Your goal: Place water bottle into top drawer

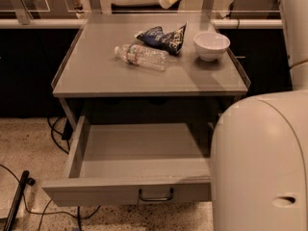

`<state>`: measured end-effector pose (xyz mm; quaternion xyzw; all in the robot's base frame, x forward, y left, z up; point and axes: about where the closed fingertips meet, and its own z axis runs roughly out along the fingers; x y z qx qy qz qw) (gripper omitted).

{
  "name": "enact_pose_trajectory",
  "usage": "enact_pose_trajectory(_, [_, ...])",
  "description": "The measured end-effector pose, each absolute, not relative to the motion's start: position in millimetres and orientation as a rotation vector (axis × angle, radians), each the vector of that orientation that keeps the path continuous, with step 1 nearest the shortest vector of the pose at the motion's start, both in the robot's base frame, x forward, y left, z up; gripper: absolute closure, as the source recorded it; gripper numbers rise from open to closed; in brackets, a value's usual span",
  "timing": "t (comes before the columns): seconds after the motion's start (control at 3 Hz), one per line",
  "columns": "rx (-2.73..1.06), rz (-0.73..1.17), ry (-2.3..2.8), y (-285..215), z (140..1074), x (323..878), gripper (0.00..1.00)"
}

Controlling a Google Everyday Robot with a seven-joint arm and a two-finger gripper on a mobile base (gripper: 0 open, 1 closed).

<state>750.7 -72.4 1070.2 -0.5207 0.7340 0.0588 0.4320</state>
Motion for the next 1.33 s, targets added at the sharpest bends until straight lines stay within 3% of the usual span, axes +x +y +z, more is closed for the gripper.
enact_pose_trajectory(1.33, [-1.24, 0.444, 1.984, -94.2, 974.8, 693.4, 0.0])
